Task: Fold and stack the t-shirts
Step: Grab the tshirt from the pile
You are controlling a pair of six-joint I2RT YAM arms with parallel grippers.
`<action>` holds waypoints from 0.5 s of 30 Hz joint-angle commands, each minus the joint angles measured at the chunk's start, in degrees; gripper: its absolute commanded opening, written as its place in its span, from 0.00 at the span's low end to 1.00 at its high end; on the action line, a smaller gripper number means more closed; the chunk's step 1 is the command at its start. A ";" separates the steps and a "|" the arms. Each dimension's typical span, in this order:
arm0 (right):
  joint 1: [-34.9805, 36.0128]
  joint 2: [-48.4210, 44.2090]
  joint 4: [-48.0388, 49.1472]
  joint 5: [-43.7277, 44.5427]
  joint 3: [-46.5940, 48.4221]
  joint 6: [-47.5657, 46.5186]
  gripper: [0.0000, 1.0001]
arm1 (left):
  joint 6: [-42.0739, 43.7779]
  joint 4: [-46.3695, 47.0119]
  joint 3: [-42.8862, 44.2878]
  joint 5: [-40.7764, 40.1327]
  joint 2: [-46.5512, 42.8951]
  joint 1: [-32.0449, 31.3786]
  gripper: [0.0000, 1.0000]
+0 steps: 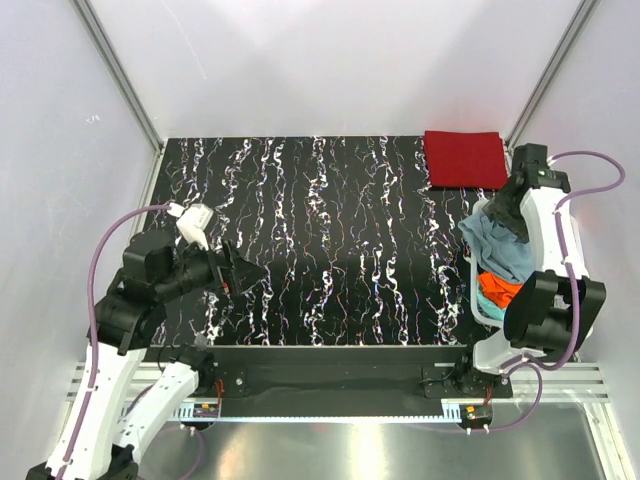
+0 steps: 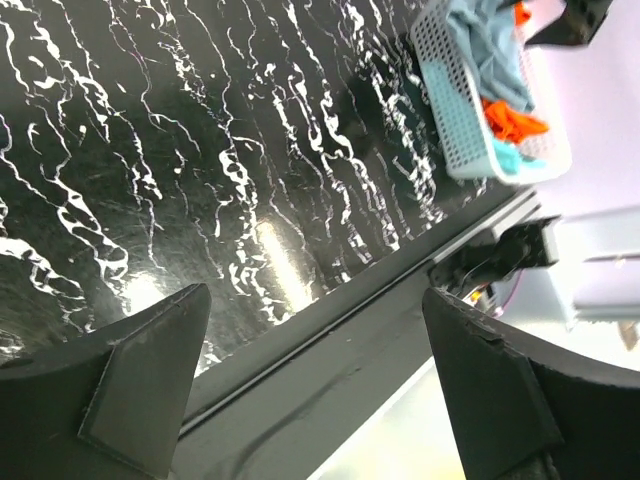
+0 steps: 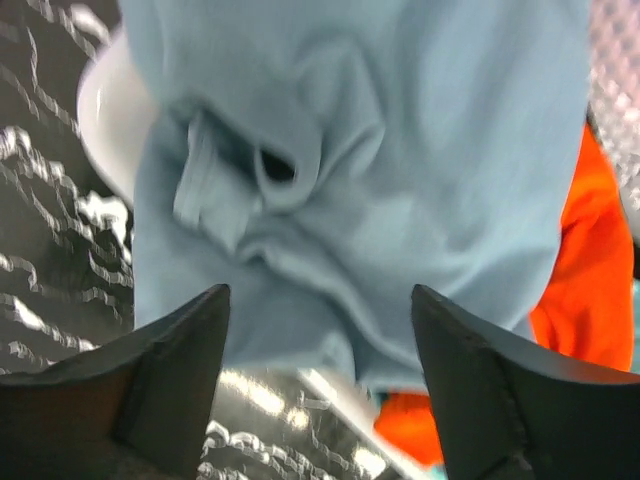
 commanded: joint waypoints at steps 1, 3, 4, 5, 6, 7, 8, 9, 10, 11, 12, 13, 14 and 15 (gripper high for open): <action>-2.55 0.12 7.62 2.79 1.08 -4.07 0.82 | 6.11 -1.03 1.74 -3.60 0.95 -1.85 0.92; -2.99 1.00 11.75 4.10 -0.49 -6.19 0.81 | 7.08 -1.73 2.09 -5.45 1.03 -2.64 0.92; -3.69 1.52 12.89 3.41 -0.85 -6.89 0.78 | 8.13 -2.43 2.44 -6.77 1.30 -3.69 0.93; -3.96 2.92 13.51 2.97 -0.85 -6.90 0.69 | 8.75 -2.79 3.05 -7.39 1.47 -4.22 0.93; -4.13 3.98 13.52 2.18 -0.94 -6.46 0.62 | 9.71 -3.49 3.58 -8.44 1.91 -5.18 0.93; -4.14 3.99 13.52 1.48 -1.12 -6.03 0.54 | 10.16 -3.84 4.02 -9.06 1.91 -5.63 0.93; -4.14 4.34 13.52 0.77 -1.29 -5.50 0.49 | 10.68 -4.11 4.46 -9.59 2.35 -6.15 0.92; -4.14 4.25 13.78 0.16 -2.25 -4.97 0.49 | 10.95 -4.37 5.25 -10.12 2.53 -6.60 0.92; -4.14 3.99 14.30 -1.41 -3.04 -4.27 0.49 | 11.56 -4.72 5.52 -10.90 2.70 -7.30 0.93; -4.14 3.38 15.44 -2.13 -3.75 -4.18 0.49 | 11.83 -4.81 5.70 -11.26 2.79 -7.65 0.93; -4.14 3.03 15.80 -2.48 -4.97 -3.83 0.52 | 12.18 -5.07 5.78 -11.96 2.79 -8.26 0.93; -4.14 2.94 16.15 -3.01 -5.59 -3.48 0.53 | 12.36 -5.34 5.87 -12.23 2.79 -8.62 0.93; -4.14 3.11 16.59 -3.27 -6.04 -3.39 0.53 | 12.44 -5.52 5.87 -12.58 2.79 -8.80 0.93; -4.14 3.37 16.68 -3.45 -6.65 -3.21 0.53 | 12.71 -5.60 5.87 -13.10 2.71 -9.41 0.93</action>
